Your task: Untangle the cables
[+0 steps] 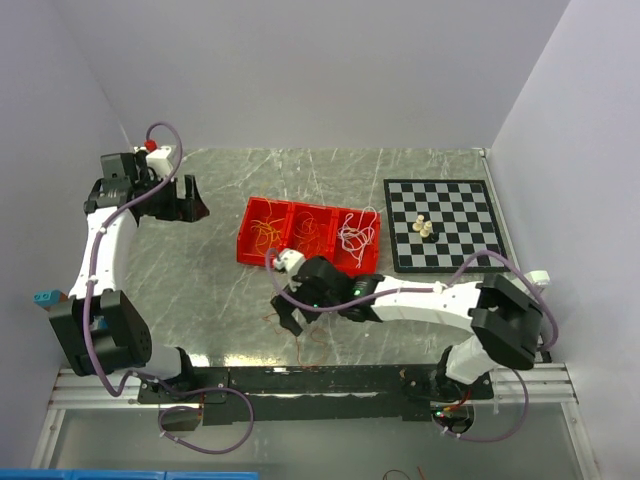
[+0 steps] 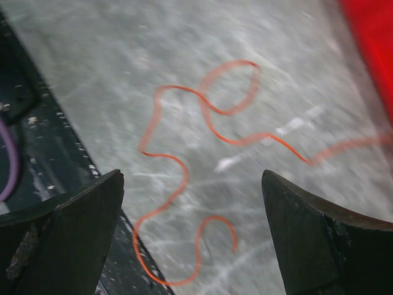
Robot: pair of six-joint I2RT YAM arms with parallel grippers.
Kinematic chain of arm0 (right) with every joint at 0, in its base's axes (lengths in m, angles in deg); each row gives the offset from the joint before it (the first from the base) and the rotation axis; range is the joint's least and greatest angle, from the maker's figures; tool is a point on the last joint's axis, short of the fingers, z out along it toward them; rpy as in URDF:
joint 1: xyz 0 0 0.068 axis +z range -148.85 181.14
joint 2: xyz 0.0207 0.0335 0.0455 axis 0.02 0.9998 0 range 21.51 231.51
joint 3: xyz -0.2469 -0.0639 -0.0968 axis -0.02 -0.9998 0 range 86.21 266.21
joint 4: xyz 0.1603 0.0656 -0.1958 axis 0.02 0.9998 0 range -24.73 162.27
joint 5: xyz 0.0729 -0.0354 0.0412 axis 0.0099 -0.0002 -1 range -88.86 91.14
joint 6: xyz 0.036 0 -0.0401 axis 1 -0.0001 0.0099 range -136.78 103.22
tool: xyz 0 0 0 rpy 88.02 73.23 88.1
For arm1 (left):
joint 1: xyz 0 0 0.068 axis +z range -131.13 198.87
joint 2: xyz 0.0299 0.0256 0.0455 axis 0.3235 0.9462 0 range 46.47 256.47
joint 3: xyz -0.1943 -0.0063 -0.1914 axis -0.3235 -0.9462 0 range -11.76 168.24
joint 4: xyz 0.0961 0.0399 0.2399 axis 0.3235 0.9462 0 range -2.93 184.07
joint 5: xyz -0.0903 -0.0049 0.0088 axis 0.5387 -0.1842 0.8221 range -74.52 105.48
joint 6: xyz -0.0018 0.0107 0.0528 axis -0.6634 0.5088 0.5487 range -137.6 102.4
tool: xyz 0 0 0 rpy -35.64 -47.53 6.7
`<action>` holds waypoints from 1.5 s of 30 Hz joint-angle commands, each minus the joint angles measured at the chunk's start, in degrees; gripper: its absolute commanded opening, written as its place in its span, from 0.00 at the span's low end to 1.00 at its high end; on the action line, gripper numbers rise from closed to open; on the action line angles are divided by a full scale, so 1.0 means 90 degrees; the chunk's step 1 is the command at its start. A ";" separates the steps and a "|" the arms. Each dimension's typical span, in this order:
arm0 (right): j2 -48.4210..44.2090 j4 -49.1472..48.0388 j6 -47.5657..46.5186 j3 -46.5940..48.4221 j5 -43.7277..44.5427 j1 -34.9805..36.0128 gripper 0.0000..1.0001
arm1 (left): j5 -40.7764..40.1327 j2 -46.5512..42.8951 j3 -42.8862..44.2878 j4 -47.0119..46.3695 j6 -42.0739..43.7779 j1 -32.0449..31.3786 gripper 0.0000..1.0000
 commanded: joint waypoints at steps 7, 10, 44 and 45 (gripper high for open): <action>0.1261 -0.0193 -0.0731 0.0975 -0.0536 0.0614 0.95 | 0.0206 0.0000 -0.0310 -0.0440 -0.0008 0.0031 0.96; 0.1691 0.0060 -0.0790 0.1326 -0.0166 0.0664 0.92 | 0.0235 0.0030 -0.0349 -0.0430 -0.0008 0.0050 0.97; -0.0340 0.1009 -0.1893 0.2802 0.0480 -0.1045 0.00 | 0.0128 -0.0361 -0.0818 -0.0743 -0.0125 0.0060 0.91; -0.0243 0.0970 -0.1932 0.2841 0.0509 -0.1103 0.00 | 0.0147 -0.0361 -0.0798 -0.0733 -0.0125 0.0060 0.91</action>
